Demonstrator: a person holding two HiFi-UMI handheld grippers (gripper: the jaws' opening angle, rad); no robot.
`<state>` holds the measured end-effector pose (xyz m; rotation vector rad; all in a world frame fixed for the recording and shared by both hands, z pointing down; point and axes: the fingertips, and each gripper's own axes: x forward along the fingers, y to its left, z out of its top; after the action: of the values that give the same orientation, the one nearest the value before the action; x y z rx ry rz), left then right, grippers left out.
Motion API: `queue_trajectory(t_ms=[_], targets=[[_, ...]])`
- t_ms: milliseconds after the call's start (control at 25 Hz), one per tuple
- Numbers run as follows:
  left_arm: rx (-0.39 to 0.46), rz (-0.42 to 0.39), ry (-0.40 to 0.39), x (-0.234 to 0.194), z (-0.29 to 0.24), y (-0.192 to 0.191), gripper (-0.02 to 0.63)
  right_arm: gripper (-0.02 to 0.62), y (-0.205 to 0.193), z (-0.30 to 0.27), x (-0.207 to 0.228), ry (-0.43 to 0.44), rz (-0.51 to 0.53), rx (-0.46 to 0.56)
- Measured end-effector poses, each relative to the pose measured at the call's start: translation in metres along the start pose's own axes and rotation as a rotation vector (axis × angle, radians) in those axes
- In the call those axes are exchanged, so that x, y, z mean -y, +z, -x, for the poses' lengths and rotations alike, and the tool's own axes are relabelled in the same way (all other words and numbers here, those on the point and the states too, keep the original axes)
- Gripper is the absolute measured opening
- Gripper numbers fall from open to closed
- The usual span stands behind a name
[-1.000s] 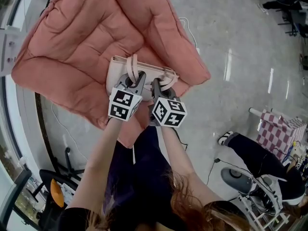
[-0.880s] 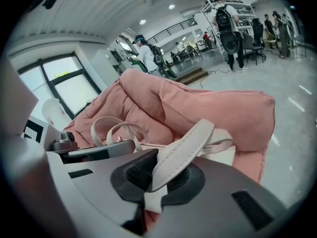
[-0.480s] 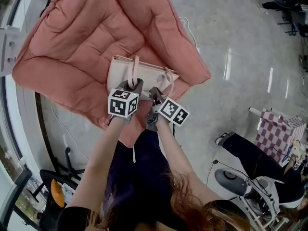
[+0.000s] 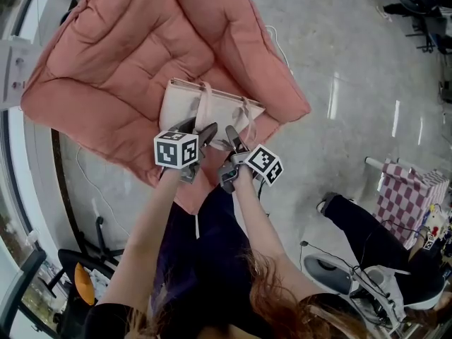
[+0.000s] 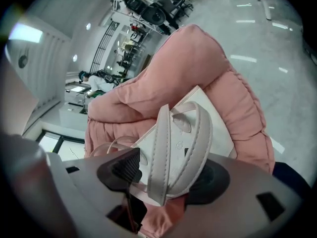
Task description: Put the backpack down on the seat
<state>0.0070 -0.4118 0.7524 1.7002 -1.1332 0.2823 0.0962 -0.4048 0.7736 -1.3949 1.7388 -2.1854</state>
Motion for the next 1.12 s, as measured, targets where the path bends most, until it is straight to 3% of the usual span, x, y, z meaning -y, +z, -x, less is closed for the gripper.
queue_trajectory(t_ms=[160,680,1120], targets=[[0.005,-0.009,0.011,-0.002,0.012,-0.009,0.279,0.278,0.001,0.012,0.007,-0.013,-0.003,0.03],[0.03,0.016,0.025,-0.005,0.065,-0.038,0.282,0.278,-0.029,0.055,0.026,-0.028,0.006,0.065],[0.038,-0.036,0.038,-0.002,0.098,-0.048,0.282,0.278,-0.059,0.08,0.022,-0.022,0.038,0.046]])
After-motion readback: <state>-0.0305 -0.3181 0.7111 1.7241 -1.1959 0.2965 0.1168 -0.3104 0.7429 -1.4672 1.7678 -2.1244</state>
